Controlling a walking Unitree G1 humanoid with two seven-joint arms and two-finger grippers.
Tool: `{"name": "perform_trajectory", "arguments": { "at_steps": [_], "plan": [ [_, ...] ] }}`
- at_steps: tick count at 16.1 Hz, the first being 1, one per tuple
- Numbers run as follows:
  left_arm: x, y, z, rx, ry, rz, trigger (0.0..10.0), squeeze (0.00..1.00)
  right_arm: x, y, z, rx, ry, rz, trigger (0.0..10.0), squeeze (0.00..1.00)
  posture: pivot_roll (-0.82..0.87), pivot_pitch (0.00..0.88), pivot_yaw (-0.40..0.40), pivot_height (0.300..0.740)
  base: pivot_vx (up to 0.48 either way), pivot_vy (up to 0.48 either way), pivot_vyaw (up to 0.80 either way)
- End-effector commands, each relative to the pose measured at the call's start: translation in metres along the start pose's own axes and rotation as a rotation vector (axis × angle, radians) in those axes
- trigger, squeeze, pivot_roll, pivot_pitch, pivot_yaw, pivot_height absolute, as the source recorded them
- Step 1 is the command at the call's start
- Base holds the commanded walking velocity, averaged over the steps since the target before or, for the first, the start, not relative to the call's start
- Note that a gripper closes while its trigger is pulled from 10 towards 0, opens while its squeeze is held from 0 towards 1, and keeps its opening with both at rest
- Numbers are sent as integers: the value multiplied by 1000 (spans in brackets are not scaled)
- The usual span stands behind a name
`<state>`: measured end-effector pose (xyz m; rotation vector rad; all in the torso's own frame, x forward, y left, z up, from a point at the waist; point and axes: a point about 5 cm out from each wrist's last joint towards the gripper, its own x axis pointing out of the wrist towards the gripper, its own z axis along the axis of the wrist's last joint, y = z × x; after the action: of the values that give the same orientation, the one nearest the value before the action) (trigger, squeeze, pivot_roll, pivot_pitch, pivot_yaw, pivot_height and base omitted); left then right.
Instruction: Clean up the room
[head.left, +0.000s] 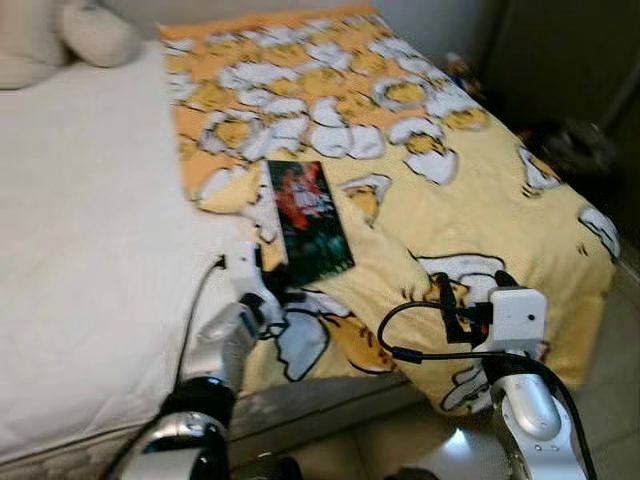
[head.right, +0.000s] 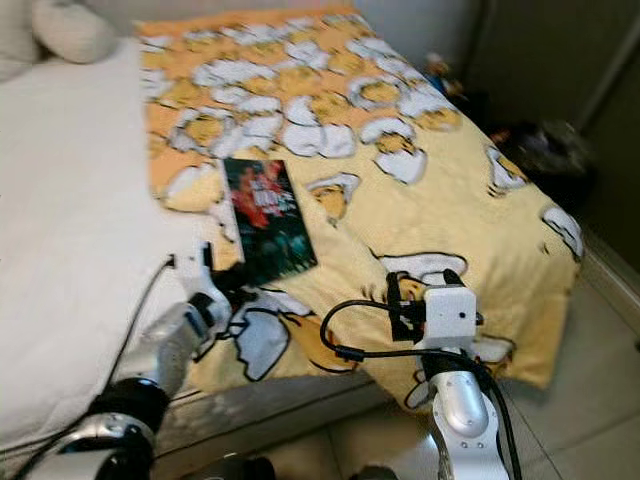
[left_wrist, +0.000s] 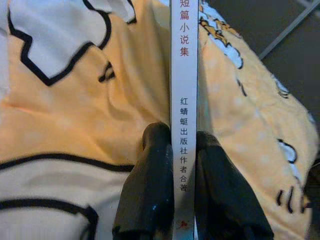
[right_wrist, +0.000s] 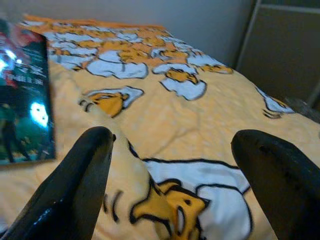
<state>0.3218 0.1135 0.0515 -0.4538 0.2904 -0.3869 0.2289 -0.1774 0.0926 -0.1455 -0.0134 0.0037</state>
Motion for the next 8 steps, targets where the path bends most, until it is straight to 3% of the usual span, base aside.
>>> {"name": "perform_trajectory", "arguments": {
  "at_steps": [1, 4, 5, 8],
  "plan": [
    [1, 0, 4, 16, -13, 12, 0, 1000, 0, -2, -1, -2, -7, -1, 10000, 0, -160, 8, 70, 736, 0, 0, 0],
    [5, -2, -1, 21, 32, 19, 0, 1000, -5, -5, -3, -18, 2, 0, 10000, 0, -186, 9, 71, 736, 0, 0, 0],
    [8, -6, 0, 48, 44, 21, 10000, 0, -6, -6, -3, -20, 4, -2, 10000, 0, -195, 7, 72, 736, 0, 0, 0],
    [14, -10, 5, 91, 35, 37, 10000, 0, -8, -7, -4, -26, 7, -5, 10000, 0, -209, 3, 73, 736, 0, 0, 0]
  ]
}}
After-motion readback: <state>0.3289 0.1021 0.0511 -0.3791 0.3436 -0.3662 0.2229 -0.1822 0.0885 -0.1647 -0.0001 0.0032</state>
